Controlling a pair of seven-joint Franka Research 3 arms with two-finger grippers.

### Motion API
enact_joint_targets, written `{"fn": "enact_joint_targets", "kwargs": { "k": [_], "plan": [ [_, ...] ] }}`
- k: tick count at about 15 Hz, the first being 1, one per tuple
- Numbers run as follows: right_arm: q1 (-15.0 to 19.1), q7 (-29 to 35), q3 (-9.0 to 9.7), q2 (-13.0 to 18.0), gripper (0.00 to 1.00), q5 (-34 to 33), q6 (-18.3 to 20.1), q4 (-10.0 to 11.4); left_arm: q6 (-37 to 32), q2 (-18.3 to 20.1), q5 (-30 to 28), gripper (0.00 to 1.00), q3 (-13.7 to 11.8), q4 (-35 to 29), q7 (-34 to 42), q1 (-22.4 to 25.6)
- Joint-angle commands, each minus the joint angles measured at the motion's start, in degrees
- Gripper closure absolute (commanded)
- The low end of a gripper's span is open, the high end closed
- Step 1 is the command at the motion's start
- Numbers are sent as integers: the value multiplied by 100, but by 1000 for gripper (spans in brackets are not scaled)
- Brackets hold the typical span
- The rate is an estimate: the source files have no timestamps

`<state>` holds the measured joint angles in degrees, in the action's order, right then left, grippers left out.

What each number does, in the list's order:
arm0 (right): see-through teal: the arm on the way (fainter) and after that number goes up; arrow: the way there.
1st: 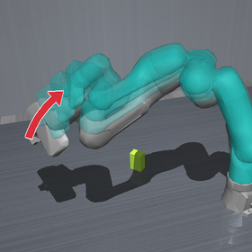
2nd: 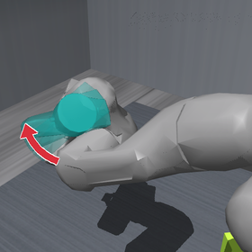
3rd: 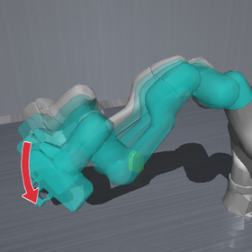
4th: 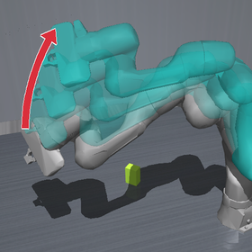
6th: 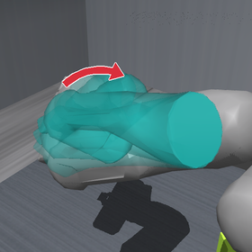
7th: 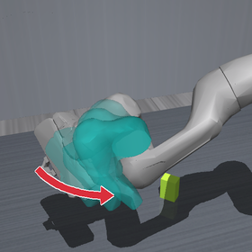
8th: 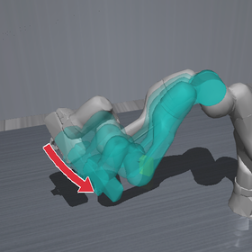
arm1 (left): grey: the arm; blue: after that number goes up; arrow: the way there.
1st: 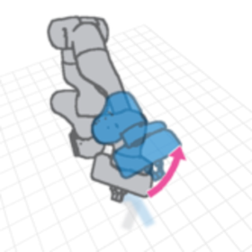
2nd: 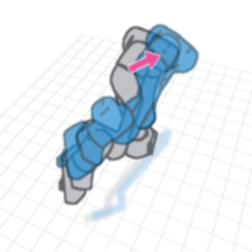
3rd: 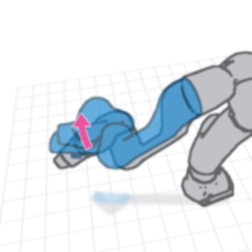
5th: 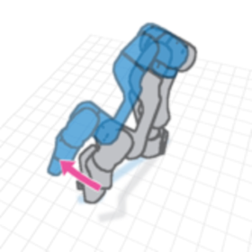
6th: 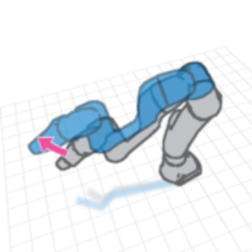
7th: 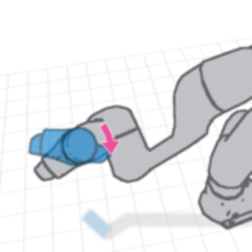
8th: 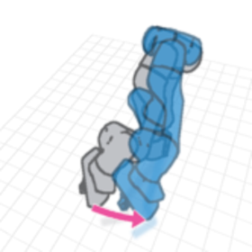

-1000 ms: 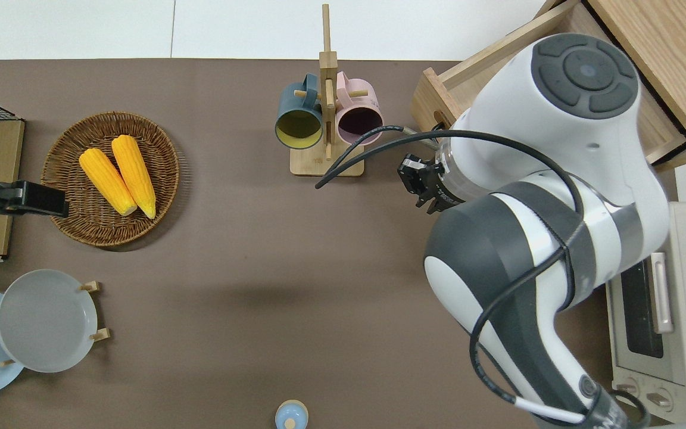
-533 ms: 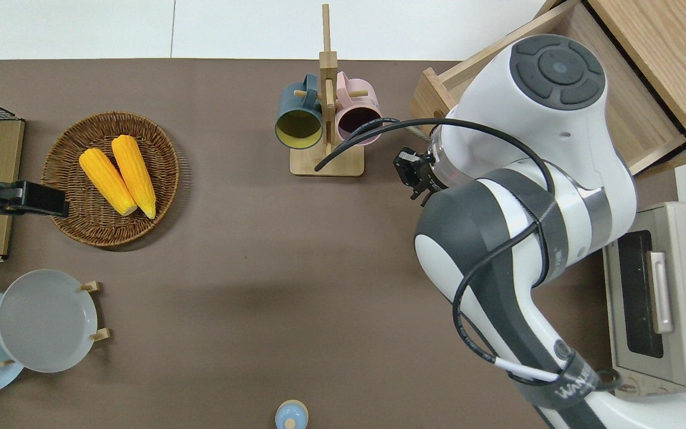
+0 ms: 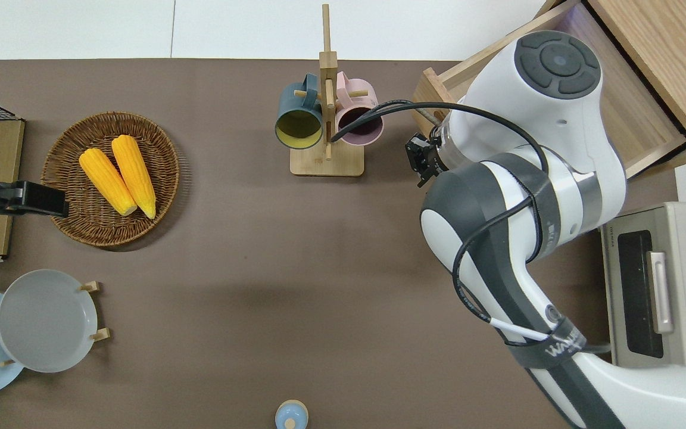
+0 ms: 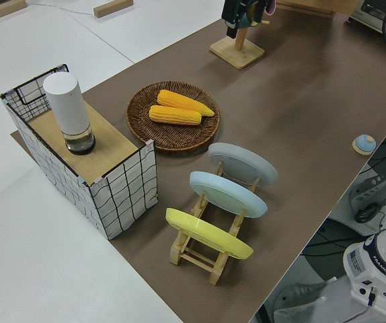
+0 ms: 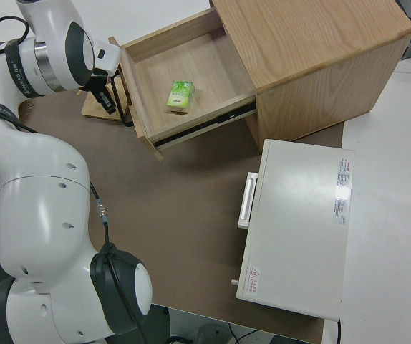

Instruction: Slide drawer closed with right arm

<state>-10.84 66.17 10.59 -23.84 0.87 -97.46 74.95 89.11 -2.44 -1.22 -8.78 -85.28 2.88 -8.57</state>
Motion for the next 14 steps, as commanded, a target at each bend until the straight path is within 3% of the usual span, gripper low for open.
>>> {"fn": "enact_joint_targets", "kwargs": {
  "k": [1,8,14],
  "plan": [
    [38,361,14,-112,1000,106,-212,-51,1,-81,69,5,-98,126,46,-101],
    [56,327,-241,-191,1000,89,-387,-51,1,-81,78,2,-98,126,46,-101],
    [284,-244,-461,-191,1000,106,-423,-77,1,-81,69,5,-98,126,46,-101]
  ]
}}
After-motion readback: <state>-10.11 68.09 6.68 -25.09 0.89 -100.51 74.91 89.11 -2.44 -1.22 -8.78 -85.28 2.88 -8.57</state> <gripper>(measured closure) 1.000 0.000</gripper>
